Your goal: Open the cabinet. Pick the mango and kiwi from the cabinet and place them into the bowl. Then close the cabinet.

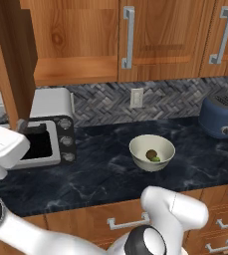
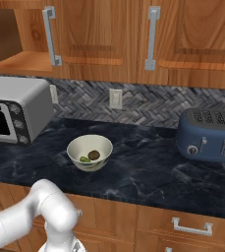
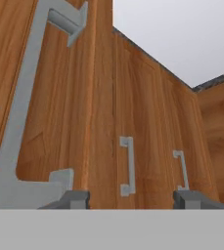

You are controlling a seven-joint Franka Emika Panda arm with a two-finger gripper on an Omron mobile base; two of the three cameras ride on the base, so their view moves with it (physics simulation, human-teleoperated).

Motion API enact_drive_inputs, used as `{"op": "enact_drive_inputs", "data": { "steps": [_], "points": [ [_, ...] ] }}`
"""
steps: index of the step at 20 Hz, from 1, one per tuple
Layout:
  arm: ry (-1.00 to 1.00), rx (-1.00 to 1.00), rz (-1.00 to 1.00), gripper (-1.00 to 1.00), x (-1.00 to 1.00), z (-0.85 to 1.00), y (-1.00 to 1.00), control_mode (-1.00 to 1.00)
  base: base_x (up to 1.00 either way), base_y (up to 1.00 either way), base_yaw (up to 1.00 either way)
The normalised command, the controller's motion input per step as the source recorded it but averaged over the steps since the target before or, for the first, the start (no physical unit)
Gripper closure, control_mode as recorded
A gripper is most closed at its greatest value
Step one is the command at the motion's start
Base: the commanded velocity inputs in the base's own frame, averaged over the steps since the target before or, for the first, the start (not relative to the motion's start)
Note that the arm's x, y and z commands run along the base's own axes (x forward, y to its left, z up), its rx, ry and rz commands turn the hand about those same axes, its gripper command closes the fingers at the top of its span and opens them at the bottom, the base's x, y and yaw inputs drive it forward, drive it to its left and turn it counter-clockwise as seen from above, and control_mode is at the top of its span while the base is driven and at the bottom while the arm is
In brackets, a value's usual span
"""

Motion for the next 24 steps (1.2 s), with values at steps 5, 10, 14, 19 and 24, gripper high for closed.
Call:
{"op": "enact_drive_inputs", "data": {
  "steps": [5, 10, 14, 19, 24],
  "points": [
    [0.01, 0.0, 0.0, -1.0, -0.08, -0.03, 0.2, -1.0, 0.0, 0.0, 0.0],
    [0.0, -0.02, 0.0, -1.0, -0.27, -0.24, 0.51, -1.0, 0.0, 0.0, 0.0],
    [0.08, -0.02, 0.0, -1.0, 0.1, -0.28, 0.19, -1.0, 0.0, 0.0, 0.0],
    [0.07, -0.02, -0.03, -1.0, 0.41, -0.22, 0.19, -1.0, 0.0, 0.0, 0.0],
    [0.04, 0.0, -0.07, -1.0, 0.82, -0.06, 0.14, -1.0, 0.0, 0.0, 0.0]
  ]
}}
